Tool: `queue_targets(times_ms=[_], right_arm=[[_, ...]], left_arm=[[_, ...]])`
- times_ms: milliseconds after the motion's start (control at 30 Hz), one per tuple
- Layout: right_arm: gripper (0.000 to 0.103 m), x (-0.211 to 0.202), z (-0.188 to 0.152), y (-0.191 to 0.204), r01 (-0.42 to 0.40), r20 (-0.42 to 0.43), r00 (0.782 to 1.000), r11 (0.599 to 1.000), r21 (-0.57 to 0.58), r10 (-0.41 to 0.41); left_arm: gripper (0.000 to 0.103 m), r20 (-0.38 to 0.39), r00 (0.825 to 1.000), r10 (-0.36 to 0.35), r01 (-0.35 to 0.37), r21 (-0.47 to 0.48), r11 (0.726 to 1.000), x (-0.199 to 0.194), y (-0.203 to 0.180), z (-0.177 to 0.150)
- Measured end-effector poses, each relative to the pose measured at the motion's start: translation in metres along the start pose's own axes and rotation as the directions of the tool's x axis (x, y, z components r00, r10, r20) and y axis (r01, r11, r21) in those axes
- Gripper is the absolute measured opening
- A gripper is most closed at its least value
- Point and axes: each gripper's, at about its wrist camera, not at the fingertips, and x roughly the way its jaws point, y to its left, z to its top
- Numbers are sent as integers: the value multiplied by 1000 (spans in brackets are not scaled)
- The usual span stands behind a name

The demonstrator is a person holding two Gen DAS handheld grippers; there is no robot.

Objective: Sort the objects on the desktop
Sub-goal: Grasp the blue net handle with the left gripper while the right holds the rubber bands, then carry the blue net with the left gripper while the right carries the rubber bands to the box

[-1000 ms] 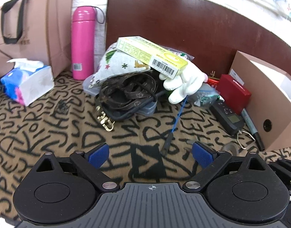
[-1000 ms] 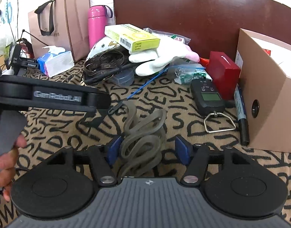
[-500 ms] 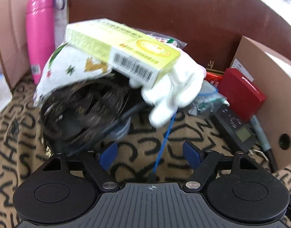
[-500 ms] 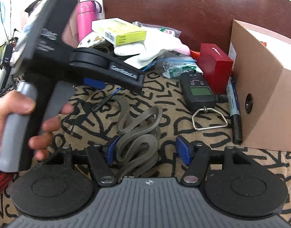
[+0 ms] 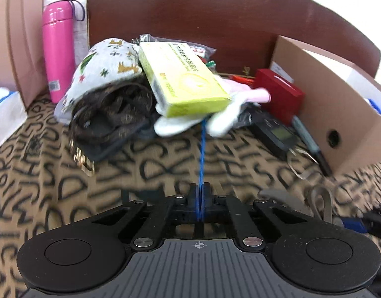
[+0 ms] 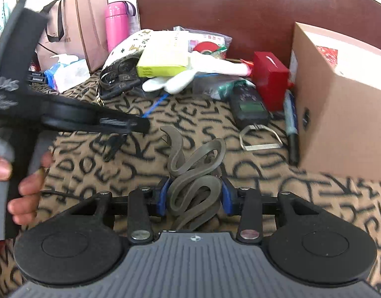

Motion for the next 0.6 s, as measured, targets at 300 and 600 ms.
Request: queue_targets(times_ms=[300, 600], right_arm=[[46, -41, -31, -20, 14, -13, 1000, 999, 53, -13], [50, -47, -40, -28, 9, 8, 1000, 996, 84, -9]], left_arm=[[0, -35, 999, -41, 42, 26, 999, -56, -10, -45], [62, 4, 1000, -5, 4, 121, 993, -56, -38, -40]])
